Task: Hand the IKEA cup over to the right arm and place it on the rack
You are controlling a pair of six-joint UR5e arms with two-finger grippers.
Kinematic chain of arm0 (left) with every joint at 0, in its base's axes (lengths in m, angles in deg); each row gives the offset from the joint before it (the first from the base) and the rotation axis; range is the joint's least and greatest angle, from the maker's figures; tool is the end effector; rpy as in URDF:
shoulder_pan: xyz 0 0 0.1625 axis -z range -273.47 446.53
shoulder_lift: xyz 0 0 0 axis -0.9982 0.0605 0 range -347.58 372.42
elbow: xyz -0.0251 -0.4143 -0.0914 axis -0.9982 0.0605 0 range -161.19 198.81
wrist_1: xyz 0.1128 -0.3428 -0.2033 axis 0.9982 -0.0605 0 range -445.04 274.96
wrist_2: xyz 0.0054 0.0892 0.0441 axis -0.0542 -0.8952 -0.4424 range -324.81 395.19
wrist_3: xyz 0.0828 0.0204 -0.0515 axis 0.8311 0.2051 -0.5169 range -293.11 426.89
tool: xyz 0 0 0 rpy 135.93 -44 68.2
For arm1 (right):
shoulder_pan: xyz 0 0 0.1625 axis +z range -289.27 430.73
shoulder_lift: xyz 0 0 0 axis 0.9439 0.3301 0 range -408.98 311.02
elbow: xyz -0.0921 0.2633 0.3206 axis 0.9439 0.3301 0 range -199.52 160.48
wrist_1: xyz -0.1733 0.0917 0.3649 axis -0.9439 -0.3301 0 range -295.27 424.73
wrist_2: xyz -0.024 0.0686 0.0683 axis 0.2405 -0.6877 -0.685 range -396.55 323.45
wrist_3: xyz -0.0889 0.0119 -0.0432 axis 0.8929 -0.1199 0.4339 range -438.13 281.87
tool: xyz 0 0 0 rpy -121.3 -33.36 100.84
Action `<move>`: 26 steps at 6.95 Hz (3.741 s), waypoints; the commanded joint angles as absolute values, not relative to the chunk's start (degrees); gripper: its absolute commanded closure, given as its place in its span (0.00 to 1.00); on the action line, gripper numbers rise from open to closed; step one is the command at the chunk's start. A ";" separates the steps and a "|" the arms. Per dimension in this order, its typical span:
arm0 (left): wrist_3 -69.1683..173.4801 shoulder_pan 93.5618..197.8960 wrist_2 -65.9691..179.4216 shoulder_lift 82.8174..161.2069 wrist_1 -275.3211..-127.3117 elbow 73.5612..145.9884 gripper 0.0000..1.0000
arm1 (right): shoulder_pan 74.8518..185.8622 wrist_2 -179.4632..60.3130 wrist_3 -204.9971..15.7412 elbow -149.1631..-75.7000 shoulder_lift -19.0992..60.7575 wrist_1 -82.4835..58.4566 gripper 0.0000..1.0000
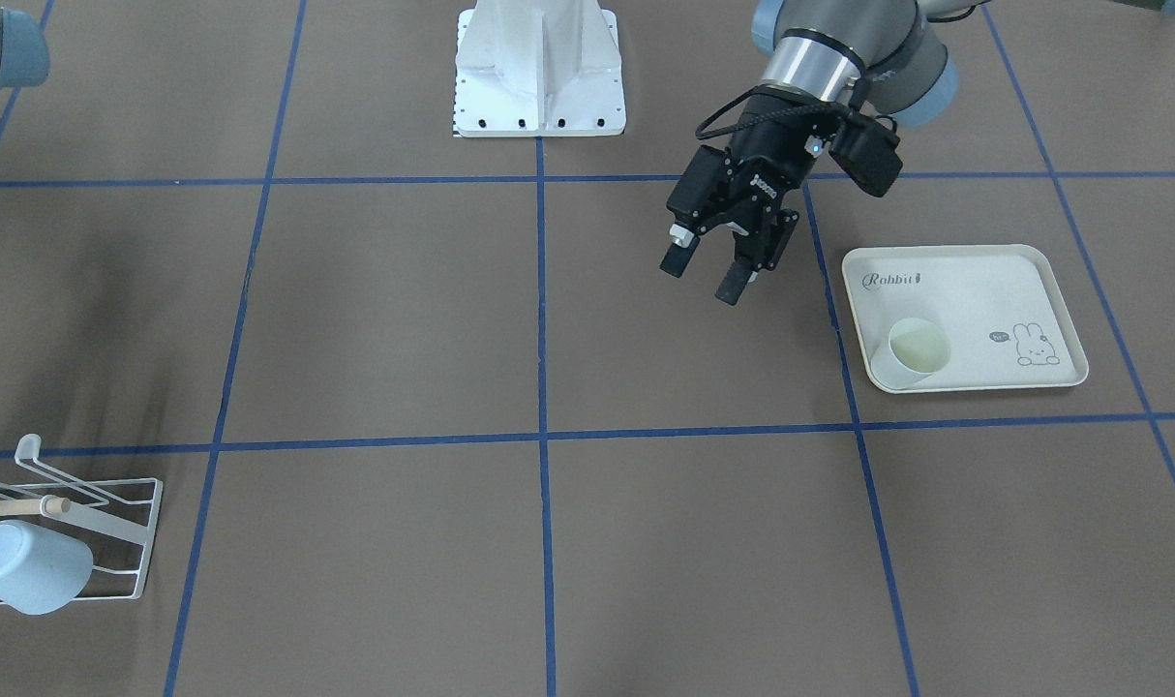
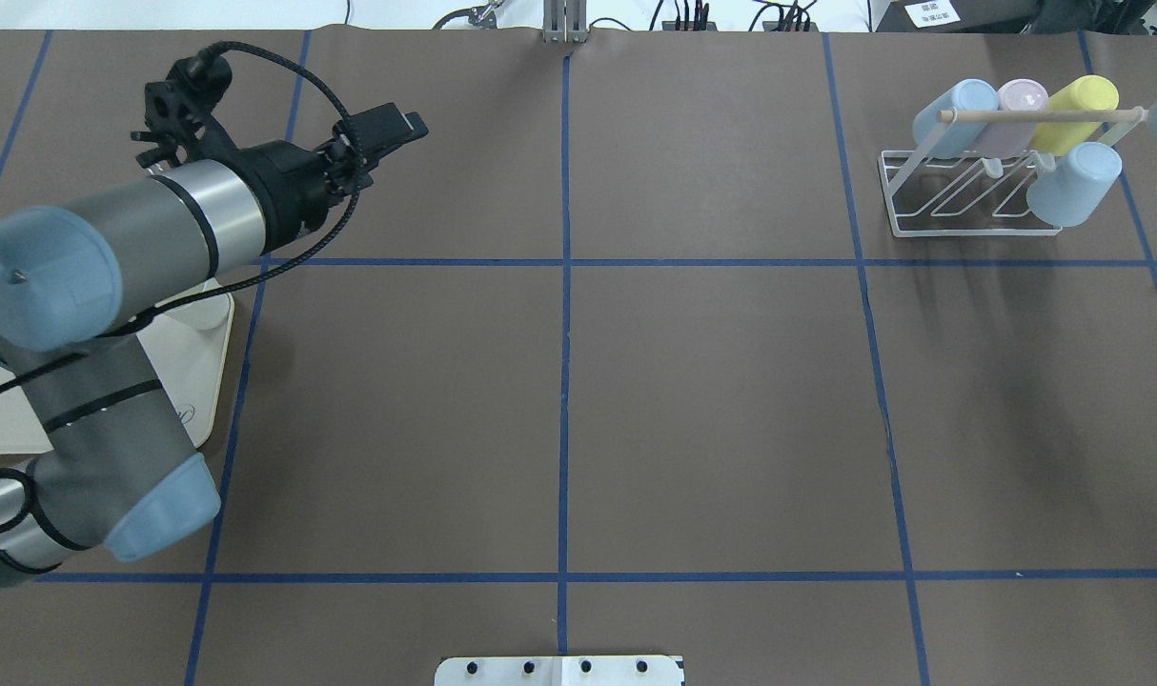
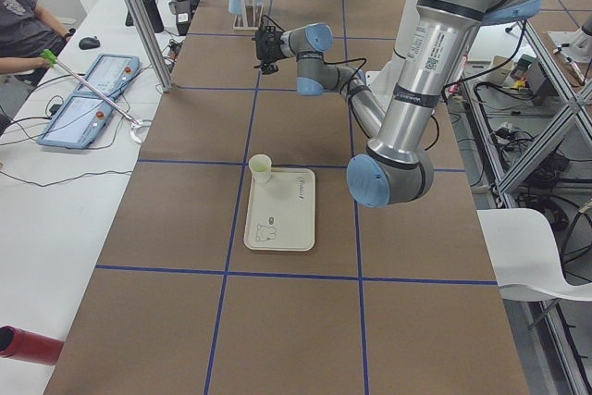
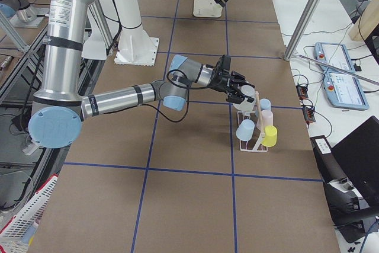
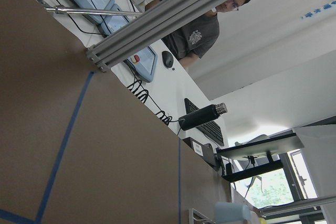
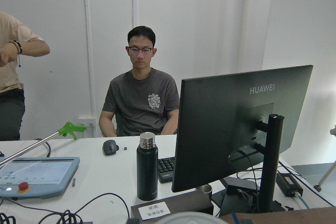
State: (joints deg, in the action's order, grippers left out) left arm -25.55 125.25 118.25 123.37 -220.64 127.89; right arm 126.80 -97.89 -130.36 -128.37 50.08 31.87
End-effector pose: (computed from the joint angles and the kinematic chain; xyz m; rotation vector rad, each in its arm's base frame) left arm 0.3448 -0.4627 0.2153 0.5712 1.4214 -0.6664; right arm -0.0948 -0.4654 0.4580 1.1496 -0.4632 0.5699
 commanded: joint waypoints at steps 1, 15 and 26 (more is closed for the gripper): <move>-22.68 130.46 124.47 120.10 -217.58 129.28 0.00 | 125.84 -97.81 -129.45 -127.37 49.55 30.54 1.00; -22.67 130.92 125.02 119.03 -217.58 129.90 0.00 | 119.33 -97.37 -129.90 -117.79 39.79 31.07 1.00; -22.76 130.83 125.10 119.03 -217.58 130.07 0.00 | 120.74 -97.55 -129.98 -114.01 37.77 31.07 1.00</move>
